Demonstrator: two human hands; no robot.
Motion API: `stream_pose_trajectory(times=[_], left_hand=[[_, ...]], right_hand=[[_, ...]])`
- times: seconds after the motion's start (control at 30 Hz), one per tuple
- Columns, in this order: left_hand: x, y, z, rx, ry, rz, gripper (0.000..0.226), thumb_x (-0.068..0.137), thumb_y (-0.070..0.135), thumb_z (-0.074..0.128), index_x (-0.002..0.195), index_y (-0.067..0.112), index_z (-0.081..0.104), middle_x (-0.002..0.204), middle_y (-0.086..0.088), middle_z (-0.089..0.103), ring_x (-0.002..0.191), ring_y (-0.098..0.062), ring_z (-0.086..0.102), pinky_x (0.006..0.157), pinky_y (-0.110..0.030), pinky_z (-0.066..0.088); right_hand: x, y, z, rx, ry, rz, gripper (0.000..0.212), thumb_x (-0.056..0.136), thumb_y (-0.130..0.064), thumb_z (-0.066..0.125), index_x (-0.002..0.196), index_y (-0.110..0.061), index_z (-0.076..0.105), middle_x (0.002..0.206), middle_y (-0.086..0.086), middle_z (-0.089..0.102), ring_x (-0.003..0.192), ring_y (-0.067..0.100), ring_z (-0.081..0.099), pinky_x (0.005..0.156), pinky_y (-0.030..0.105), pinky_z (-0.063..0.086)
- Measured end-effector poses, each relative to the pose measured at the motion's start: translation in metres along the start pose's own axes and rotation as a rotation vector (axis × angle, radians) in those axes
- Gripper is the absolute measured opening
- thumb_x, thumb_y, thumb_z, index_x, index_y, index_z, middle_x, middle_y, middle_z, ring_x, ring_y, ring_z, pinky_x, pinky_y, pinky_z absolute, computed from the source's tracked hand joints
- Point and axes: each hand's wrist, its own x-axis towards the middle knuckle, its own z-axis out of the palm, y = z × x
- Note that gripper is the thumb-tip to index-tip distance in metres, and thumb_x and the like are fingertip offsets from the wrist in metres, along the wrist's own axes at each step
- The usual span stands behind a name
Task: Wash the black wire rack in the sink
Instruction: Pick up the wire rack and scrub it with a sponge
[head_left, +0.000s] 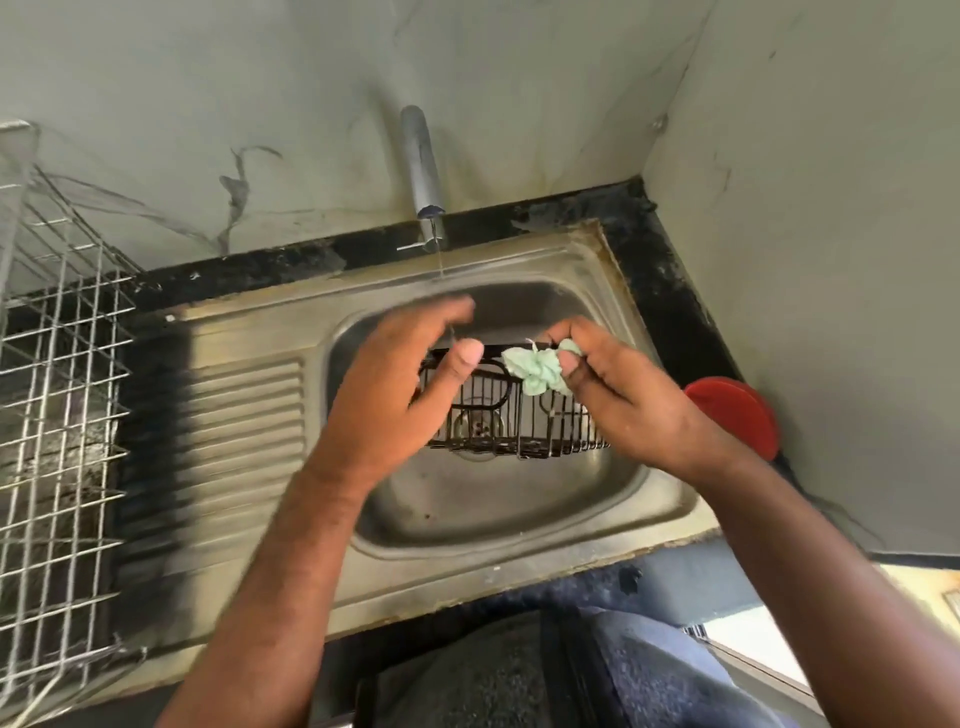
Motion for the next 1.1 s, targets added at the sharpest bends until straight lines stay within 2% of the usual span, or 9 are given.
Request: stream_pose_trajectory(times=[0.13, 0.23, 0.33, 0.47, 0.6, 0.8, 0.87, 0.97, 1.1], left_hand=[[0.0, -0.008, -0.006, -0.02, -0.192, 0.008, 0.036, 0.097, 0.047, 0.052, 0.099, 0.014, 0.066, 0.068, 0.007, 0.065, 0.06, -0.008, 0.062, 0.053, -0.034, 0.051], [-0.006, -0.001, -0.001, -0.121, -0.165, -0.09, 0.038, 0.098, 0.043, 0.054, 0.089, 0.008, 0.062, 0.051, 0.007, 0.053, 0.042, -0.01, 0.052, 0.045, -0.043, 0.049], [-0.015, 0.006, 0.008, -0.286, -0.126, -0.268, 0.032, 0.103, 0.034, 0.053, 0.088, 0.007, 0.061, 0.056, 0.009, 0.047, 0.043, -0.005, 0.044, 0.042, -0.041, 0.051], [-0.023, 0.012, 0.019, -0.509, 0.039, -0.603, 0.034, 0.104, 0.034, 0.05, 0.077, 0.014, 0.053, 0.054, 0.005, 0.04, 0.042, -0.008, 0.038, 0.04, -0.022, 0.043], [-0.018, 0.019, 0.02, -0.703, 0.185, -0.824, 0.035, 0.106, 0.034, 0.046, 0.078, 0.013, 0.052, 0.052, 0.007, 0.034, 0.041, -0.007, 0.029, 0.039, -0.017, 0.032], [-0.013, 0.026, 0.017, -0.644, 0.235, -0.802, 0.043, 0.103, 0.045, 0.048, 0.074, 0.014, 0.053, 0.053, 0.004, 0.029, 0.046, -0.011, 0.025, 0.05, -0.026, 0.021], [-0.012, 0.032, 0.014, -0.675, 0.214, -0.82, 0.046, 0.105, 0.041, 0.046, 0.068, 0.014, 0.048, 0.049, 0.005, 0.029, 0.037, -0.008, 0.028, 0.042, -0.018, 0.028], [-0.009, 0.039, 0.008, -0.725, 0.218, -0.85, 0.049, 0.106, 0.039, 0.046, 0.061, 0.018, 0.045, 0.045, 0.007, 0.031, 0.033, -0.005, 0.028, 0.033, -0.014, 0.032], [-0.006, 0.036, 0.002, -0.637, 0.251, -0.745, 0.046, 0.105, 0.04, 0.047, 0.064, 0.019, 0.047, 0.057, 0.001, 0.036, 0.043, -0.009, 0.027, 0.043, -0.02, 0.024]], right_hand=[[0.02, -0.003, -0.008, 0.005, -0.059, -0.115, 0.02, 0.106, -0.021, 0.044, 0.115, -0.015, 0.06, 0.095, -0.012, 0.057, 0.086, 0.007, 0.056, 0.075, 0.02, 0.045], [0.031, -0.005, -0.002, -0.023, -0.025, -0.181, 0.024, 0.104, -0.011, 0.048, 0.121, -0.011, 0.065, 0.109, -0.007, 0.063, 0.105, 0.011, 0.062, 0.09, 0.017, 0.046], [0.028, -0.007, 0.008, -0.07, 0.194, -0.206, 0.027, 0.101, -0.003, 0.058, 0.124, -0.01, 0.07, 0.119, -0.001, 0.07, 0.115, 0.006, 0.064, 0.099, 0.026, 0.052], [0.006, -0.015, 0.007, -0.152, 0.463, -0.261, 0.032, 0.096, 0.004, 0.065, 0.125, -0.008, 0.071, 0.115, 0.004, 0.071, 0.104, 0.01, 0.068, 0.086, 0.02, 0.054], [-0.021, -0.019, 0.015, -0.36, 0.203, -0.441, 0.048, 0.085, 0.014, 0.072, 0.127, -0.009, 0.07, 0.115, 0.011, 0.067, 0.103, 0.02, 0.067, 0.085, 0.027, 0.056], [-0.023, -0.015, 0.02, -0.532, -0.23, -0.61, 0.036, 0.095, -0.008, 0.061, 0.131, -0.017, 0.059, 0.118, 0.008, 0.061, 0.099, 0.021, 0.063, 0.071, 0.034, 0.061], [-0.011, -0.014, 0.013, -0.523, -0.225, -0.59, 0.033, 0.098, -0.014, 0.051, 0.129, -0.015, 0.062, 0.114, 0.009, 0.061, 0.096, 0.023, 0.062, 0.068, 0.039, 0.06], [0.008, -0.014, 0.005, -0.545, -0.189, -0.637, 0.035, 0.09, -0.002, 0.068, 0.124, -0.008, 0.067, 0.103, 0.013, 0.063, 0.089, 0.026, 0.062, 0.062, 0.042, 0.056], [0.031, -0.018, -0.003, -0.507, -0.092, -0.606, 0.027, 0.094, -0.009, 0.066, 0.119, -0.003, 0.072, 0.096, 0.012, 0.061, 0.084, 0.026, 0.061, 0.064, 0.041, 0.055]])
